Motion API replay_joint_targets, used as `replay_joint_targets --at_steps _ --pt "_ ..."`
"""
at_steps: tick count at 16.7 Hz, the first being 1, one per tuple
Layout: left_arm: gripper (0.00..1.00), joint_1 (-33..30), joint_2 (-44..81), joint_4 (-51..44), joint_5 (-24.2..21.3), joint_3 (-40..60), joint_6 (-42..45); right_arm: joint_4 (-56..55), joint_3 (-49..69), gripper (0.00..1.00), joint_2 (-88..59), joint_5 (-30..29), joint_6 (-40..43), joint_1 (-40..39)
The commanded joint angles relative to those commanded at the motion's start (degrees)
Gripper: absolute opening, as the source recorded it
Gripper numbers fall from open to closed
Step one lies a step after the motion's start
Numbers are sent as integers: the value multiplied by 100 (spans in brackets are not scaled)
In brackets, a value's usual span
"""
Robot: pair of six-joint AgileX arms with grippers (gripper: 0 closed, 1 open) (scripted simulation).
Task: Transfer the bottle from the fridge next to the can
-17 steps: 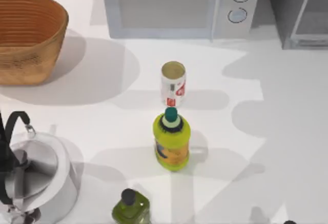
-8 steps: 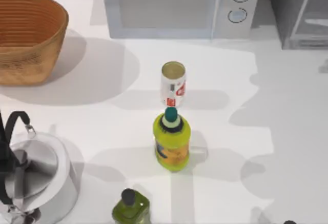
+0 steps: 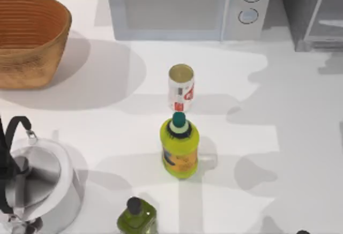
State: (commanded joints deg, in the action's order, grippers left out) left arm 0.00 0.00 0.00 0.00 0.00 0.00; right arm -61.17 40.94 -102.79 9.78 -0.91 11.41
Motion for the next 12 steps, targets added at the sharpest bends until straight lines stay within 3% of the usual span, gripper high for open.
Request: replay_joint_targets --at_steps 8,12 --pt "100 0 0 0 0 0 0 -1142 -228 0 -951 -3152 47 -3160" --pt "100 0 0 0 0 0 0 -1496 -346 0 -1130 -4130 69 -4148"
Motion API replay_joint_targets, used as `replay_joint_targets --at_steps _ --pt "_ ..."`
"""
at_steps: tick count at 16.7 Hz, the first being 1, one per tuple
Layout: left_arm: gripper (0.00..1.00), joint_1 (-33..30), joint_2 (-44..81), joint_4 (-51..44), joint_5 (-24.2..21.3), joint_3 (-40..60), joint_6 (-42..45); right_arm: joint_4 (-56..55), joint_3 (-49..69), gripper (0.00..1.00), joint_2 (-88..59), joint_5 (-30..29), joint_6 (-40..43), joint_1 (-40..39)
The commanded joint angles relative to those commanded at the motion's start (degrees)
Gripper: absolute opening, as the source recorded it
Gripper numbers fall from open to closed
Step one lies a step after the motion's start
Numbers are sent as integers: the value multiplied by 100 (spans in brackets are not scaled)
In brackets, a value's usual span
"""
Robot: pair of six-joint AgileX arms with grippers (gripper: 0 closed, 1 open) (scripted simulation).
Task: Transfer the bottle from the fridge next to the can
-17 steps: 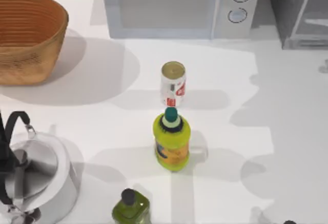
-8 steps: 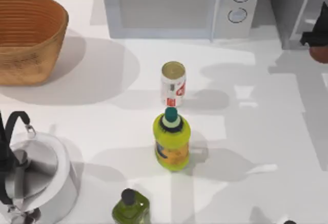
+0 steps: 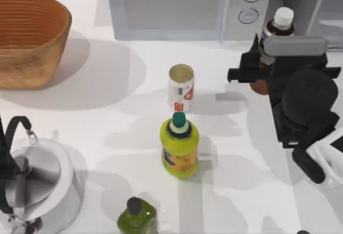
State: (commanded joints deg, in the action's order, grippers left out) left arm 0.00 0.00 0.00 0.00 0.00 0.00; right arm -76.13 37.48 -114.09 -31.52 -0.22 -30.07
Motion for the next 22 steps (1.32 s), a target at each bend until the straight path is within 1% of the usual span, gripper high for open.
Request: replay_joint_targets --at_steps 2,12,22 --pt "100 0 0 0 0 0 0 -46 -23 0 -9 -127 4 -129" --pt "100 0 0 0 0 0 0 -46 -23 0 -9 -127 4 -129" --pt "100 0 0 0 0 0 0 -46 -23 75 -9 -127 4 -129"
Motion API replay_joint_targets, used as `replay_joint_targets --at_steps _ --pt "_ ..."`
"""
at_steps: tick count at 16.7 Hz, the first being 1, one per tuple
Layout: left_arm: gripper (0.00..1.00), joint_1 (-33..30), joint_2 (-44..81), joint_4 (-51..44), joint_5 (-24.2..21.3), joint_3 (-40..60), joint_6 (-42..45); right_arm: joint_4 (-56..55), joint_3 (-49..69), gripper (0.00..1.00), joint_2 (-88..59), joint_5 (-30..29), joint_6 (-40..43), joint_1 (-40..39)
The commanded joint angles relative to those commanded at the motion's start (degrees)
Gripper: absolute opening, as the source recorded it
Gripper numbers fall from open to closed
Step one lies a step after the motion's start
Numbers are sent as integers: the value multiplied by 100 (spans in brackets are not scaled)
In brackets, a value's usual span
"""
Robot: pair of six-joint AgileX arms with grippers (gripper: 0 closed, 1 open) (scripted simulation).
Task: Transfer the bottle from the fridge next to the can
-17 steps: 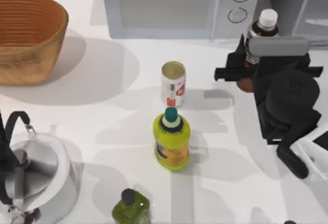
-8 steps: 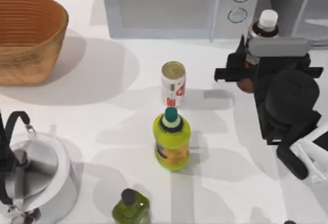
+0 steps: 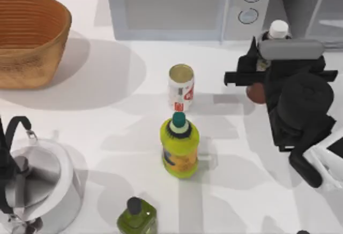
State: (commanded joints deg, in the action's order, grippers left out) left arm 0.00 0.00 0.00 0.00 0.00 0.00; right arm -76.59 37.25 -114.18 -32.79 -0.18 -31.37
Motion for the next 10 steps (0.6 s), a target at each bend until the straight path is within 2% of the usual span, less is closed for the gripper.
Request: replay_joint_targets --at_steps 3,10 --pt "100 0 0 0 0 0 0 0 0 98 0 0 0 0" --pt "100 0 0 0 0 0 0 0 0 100 0 0 0 0"
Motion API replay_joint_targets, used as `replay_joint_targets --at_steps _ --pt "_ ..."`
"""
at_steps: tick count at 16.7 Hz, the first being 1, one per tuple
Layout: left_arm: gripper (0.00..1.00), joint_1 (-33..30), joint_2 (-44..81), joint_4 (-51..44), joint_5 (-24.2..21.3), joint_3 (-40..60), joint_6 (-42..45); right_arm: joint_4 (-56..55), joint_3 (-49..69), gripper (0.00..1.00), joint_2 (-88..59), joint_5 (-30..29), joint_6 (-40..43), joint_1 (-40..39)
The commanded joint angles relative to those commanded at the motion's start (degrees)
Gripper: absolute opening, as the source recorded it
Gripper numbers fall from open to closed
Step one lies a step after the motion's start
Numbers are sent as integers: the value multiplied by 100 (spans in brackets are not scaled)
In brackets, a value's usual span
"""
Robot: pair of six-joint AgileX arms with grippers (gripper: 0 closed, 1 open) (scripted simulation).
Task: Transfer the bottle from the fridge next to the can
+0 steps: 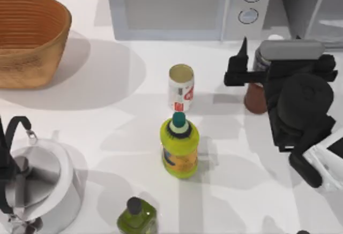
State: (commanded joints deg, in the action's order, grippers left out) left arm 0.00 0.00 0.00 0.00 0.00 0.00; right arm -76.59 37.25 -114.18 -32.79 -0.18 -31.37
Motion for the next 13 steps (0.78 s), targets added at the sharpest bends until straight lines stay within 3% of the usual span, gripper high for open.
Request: replay_joint_targets --at_steps 13 --pt "100 0 0 0 0 0 0 -267 -581 100 287 -303 -5 -288"
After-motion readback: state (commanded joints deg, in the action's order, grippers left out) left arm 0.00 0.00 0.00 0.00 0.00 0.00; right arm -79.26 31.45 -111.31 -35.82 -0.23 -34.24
